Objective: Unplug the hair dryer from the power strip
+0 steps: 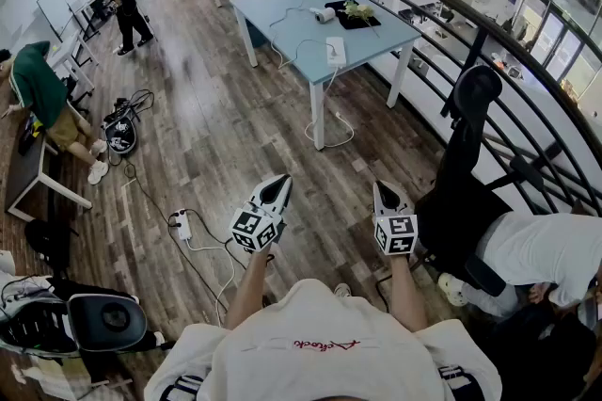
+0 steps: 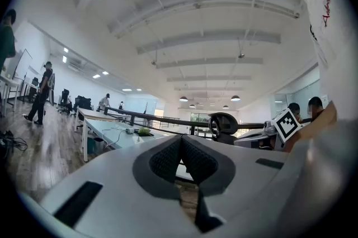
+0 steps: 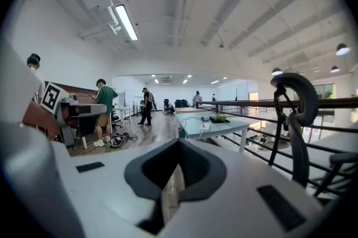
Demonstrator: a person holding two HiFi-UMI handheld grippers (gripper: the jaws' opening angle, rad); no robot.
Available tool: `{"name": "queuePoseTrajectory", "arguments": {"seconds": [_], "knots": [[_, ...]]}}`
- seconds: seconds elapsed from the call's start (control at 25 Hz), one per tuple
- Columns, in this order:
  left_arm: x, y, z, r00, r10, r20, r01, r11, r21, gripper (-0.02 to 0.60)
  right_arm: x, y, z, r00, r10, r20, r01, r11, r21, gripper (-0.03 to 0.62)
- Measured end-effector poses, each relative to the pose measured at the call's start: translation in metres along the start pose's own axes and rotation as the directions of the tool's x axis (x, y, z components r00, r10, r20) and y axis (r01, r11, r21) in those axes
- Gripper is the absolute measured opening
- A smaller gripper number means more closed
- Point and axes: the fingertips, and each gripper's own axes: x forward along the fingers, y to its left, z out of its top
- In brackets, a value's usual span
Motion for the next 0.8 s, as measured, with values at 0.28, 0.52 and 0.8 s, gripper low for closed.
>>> {"name": "queuePoseTrajectory", "arguments": {"seconds": [0.28,0.52,0.8], "knots": [[0.011,-0.003,0.001,1.000,0.005,-0.001,-0.005,1.000,0.004,0.009,0.006,-0.008,0.001,1.000,0.013,-0.002,-0.013,1.000,-0.002,0.017],[0.024,-0.009,0.003,1.000,0.014,0.000,-0.014,1.000,0.005,0.009,0.008,-0.020,0.007,0.999,0.043,0.028,-0.043,0.999,0.024,0.017],[0.043,-0.027,0.001,1.000,0.028,-0.003,-0.028,1.000,0.014,0.009,0.006,-0.039,0.006,0.997,0.066,0.025,-0.067,0.998,0.004,0.017]]}}
